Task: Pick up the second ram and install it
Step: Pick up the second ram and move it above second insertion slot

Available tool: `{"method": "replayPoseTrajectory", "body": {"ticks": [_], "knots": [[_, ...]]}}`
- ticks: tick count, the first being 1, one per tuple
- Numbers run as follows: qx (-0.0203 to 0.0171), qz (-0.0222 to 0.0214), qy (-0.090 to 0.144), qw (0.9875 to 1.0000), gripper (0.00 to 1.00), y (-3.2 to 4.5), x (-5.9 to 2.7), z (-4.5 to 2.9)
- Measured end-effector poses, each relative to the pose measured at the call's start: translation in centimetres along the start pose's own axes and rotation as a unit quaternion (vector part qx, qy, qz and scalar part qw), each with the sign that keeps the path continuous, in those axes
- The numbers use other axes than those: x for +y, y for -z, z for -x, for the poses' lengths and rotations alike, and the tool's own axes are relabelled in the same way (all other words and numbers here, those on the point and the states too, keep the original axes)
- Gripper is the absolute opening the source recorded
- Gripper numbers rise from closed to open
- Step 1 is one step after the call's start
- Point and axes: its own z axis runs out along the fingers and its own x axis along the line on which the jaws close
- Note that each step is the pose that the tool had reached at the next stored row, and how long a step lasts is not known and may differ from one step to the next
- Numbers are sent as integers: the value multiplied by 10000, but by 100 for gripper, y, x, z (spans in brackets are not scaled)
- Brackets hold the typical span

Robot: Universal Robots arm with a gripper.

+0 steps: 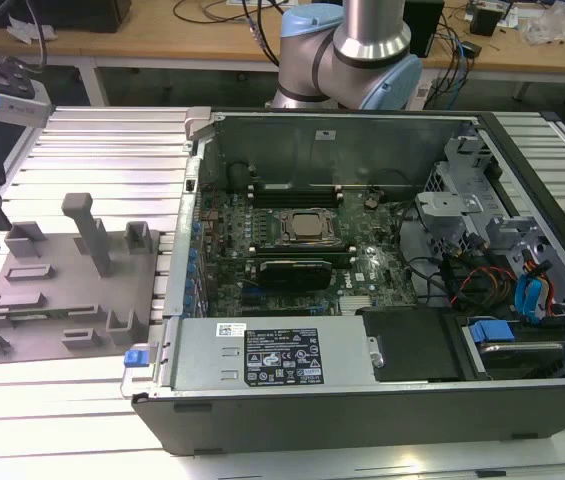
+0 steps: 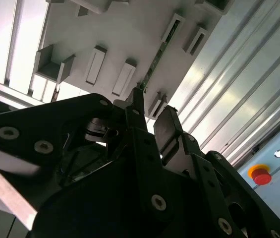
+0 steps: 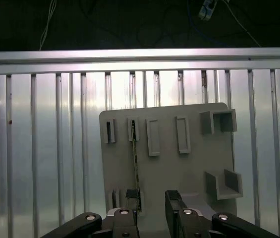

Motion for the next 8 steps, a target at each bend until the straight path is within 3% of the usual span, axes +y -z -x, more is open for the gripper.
{"method": "replayPoseTrajectory", "body": {"ticks": [8], "knots": [[0, 0, 0, 10000, 34, -79, -4, -2]]}}
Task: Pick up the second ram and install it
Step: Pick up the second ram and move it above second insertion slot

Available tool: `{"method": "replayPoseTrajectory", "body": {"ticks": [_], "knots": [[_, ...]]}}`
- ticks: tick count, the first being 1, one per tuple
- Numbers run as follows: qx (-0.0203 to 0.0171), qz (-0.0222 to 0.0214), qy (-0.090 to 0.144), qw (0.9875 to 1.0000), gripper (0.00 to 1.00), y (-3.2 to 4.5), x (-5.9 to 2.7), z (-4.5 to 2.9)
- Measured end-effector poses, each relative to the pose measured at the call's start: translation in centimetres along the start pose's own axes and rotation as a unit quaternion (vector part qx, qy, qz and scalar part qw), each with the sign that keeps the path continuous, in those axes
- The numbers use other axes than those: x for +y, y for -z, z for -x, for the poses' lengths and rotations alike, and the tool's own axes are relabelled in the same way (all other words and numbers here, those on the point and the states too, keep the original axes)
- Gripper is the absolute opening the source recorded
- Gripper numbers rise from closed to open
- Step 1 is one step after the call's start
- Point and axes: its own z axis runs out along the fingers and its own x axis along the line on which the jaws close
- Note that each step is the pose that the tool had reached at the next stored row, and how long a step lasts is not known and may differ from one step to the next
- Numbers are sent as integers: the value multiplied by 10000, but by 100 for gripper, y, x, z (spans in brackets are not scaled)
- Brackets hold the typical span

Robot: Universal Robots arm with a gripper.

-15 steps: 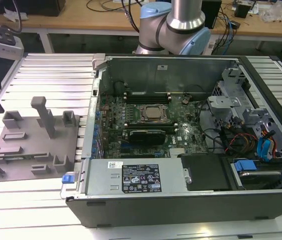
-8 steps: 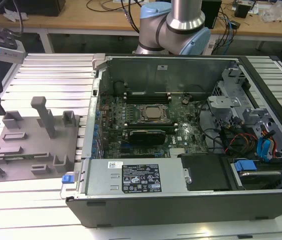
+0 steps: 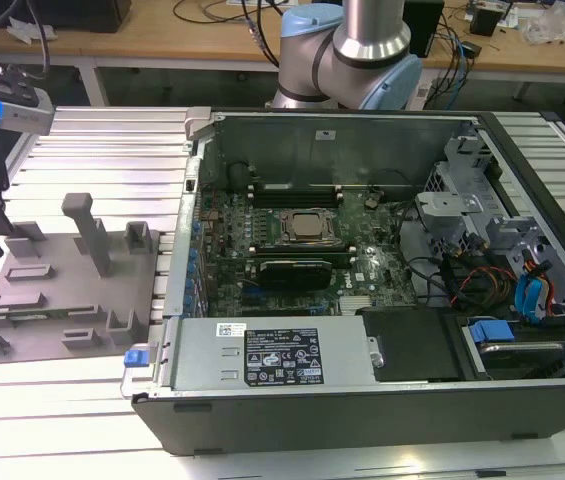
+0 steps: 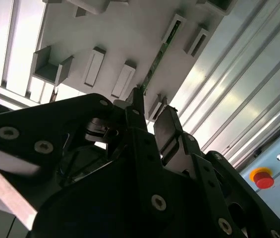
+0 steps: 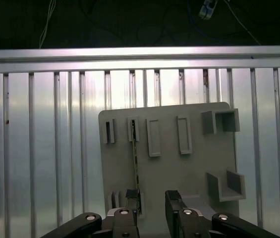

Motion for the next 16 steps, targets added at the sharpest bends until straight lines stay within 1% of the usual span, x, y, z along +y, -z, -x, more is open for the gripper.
{"method": "replayPoseTrajectory", "body": {"ticks": [9, 16], "knots": [[0, 0, 0, 10000, 34, -70, -3, -2], [0, 0, 0, 10000, 34, -100, -5, -3]]}}
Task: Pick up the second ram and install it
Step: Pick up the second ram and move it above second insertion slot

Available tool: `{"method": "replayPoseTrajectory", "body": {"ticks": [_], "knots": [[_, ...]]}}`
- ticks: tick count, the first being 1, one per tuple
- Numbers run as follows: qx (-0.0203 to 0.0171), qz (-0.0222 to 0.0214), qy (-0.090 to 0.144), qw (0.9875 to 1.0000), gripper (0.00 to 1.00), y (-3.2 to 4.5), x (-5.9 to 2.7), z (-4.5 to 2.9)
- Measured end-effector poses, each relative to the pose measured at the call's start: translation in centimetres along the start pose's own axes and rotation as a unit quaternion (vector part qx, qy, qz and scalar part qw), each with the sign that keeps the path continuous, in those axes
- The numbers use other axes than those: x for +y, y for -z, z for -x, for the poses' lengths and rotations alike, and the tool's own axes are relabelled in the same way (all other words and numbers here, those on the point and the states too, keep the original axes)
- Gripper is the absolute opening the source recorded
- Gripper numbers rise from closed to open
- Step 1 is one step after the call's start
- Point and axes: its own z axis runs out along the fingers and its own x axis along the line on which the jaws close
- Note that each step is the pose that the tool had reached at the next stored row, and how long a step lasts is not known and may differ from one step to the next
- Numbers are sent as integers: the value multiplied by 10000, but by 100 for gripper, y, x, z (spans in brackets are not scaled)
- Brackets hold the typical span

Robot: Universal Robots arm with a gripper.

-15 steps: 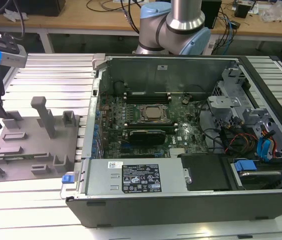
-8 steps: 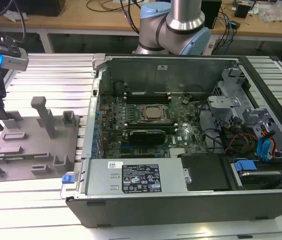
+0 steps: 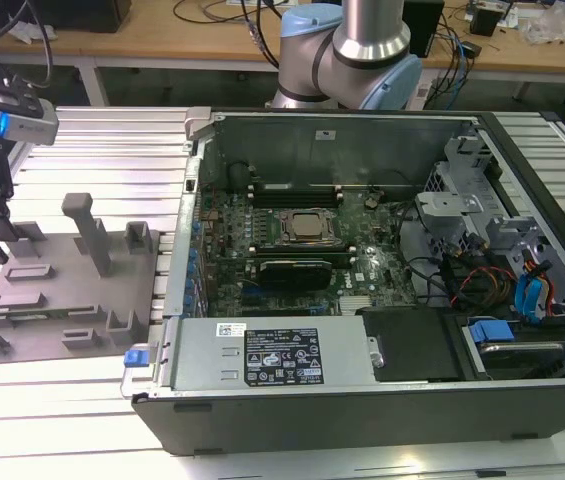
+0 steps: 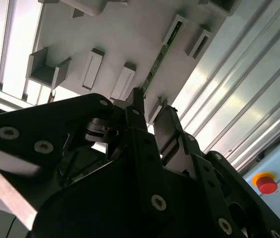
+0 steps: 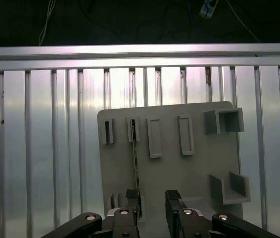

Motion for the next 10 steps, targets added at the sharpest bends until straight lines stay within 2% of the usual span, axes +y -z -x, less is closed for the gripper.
{"method": "replayPoseTrajectory", "body": {"ticks": [10], "knots": [[0, 0, 0, 10000, 34, -78, -5, -2]]}}
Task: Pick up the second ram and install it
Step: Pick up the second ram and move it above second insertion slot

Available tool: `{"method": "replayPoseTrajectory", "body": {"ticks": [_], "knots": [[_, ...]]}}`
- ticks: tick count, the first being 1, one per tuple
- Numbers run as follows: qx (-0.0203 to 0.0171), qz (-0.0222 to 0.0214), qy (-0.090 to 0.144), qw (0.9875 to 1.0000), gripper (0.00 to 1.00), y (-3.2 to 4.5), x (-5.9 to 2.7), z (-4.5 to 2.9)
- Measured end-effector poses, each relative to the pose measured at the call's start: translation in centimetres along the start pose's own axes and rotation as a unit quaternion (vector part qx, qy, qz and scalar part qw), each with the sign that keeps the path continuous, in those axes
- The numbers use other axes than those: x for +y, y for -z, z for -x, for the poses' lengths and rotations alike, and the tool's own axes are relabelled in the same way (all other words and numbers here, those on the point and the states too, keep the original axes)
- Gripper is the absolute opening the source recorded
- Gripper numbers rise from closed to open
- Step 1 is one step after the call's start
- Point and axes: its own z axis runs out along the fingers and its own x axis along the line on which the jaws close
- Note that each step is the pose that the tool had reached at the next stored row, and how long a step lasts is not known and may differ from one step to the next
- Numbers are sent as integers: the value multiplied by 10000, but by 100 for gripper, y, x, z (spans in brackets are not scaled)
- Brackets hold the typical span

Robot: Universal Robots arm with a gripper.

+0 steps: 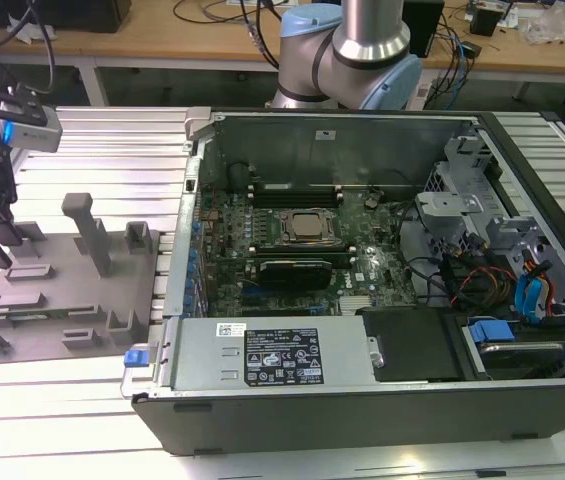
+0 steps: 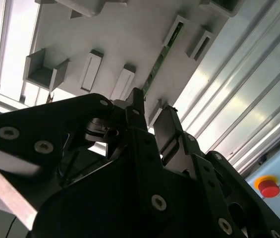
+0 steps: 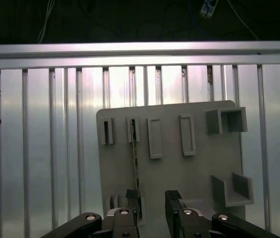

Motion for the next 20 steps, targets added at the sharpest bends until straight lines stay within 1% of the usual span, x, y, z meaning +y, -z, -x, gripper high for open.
{"method": "replayPoseTrajectory", "body": {"ticks": [8, 20], "knots": [[0, 0, 0, 10000, 34, -48, -2, -1], [0, 0, 0, 10000, 34, -79, -4, -2]]}}
